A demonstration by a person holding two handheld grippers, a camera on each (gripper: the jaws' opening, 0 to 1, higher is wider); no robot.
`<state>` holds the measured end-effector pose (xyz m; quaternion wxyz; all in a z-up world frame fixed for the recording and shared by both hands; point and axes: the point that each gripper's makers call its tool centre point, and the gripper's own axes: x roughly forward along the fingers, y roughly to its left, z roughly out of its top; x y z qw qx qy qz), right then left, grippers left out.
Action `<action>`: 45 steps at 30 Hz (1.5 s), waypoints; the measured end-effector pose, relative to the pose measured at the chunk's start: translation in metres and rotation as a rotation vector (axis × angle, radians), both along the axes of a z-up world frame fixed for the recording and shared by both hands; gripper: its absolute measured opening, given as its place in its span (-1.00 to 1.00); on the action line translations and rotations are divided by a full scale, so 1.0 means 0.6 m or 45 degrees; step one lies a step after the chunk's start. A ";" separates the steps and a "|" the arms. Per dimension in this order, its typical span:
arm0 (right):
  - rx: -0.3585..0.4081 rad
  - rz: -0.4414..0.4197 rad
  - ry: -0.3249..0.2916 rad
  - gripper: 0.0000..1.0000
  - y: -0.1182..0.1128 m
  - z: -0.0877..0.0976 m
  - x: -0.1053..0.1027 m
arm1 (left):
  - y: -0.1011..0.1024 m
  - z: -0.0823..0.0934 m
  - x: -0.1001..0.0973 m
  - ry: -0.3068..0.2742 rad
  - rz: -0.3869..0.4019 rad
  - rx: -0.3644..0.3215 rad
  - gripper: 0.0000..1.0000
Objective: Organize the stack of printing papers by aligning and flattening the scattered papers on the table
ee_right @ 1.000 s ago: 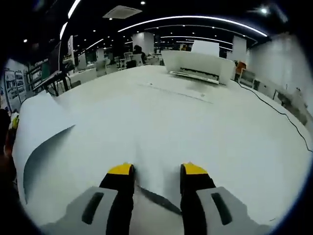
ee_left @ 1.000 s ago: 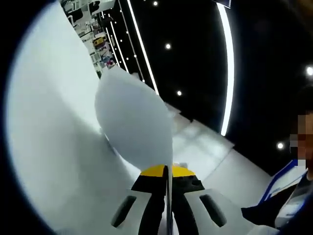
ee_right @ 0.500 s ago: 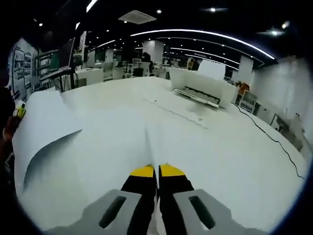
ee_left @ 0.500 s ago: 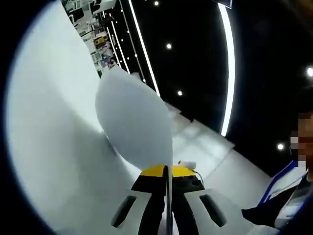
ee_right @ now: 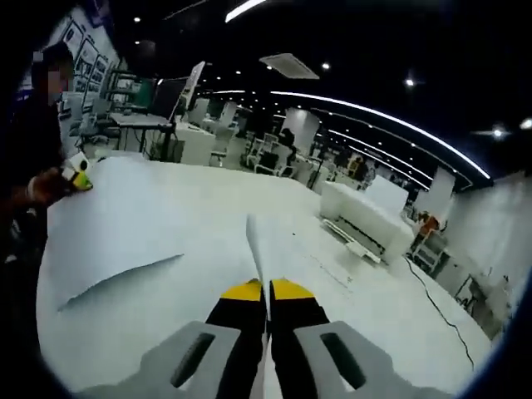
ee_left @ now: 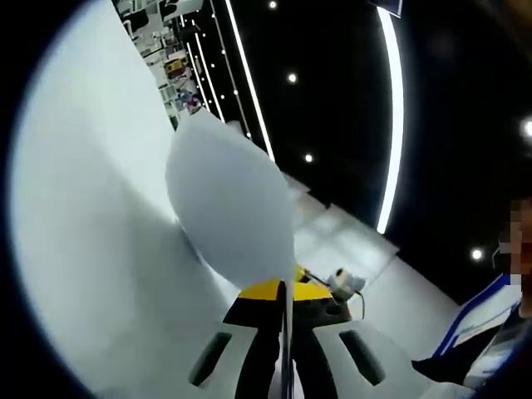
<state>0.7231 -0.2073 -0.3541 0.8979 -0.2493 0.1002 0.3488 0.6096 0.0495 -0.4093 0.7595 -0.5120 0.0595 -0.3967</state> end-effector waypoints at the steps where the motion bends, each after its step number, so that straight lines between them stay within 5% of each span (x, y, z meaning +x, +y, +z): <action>1: -0.005 0.013 -0.010 -1.00 0.007 0.004 -0.006 | -0.001 0.000 -0.001 0.002 0.000 0.001 -0.88; 7: 0.037 0.172 -0.088 -1.00 0.059 0.042 -0.035 | -0.002 0.000 -0.003 0.008 -0.002 0.001 -0.88; 11: -0.045 0.329 -0.182 -1.00 0.115 0.058 -0.083 | -0.001 -0.002 0.001 0.020 -0.002 -0.005 -0.88; 17: -0.047 0.558 -0.196 -1.00 0.181 0.057 -0.153 | -0.002 -0.002 0.000 0.029 0.003 -0.008 -0.88; 23: 0.250 0.555 -0.015 -1.00 0.203 0.106 -0.166 | 0.000 -0.004 0.003 0.032 0.002 -0.008 -0.88; 31: 0.474 0.498 0.146 -1.00 0.188 0.163 -0.166 | -0.001 -0.004 0.001 0.032 0.003 -0.010 -0.88; 39: 0.695 0.363 0.417 -1.00 0.164 0.184 -0.151 | -0.001 -0.003 0.001 0.032 0.004 -0.011 -0.88; 45: 0.878 0.382 0.616 -1.00 0.167 0.221 -0.189 | -0.001 -0.003 0.001 0.028 0.004 -0.008 -0.88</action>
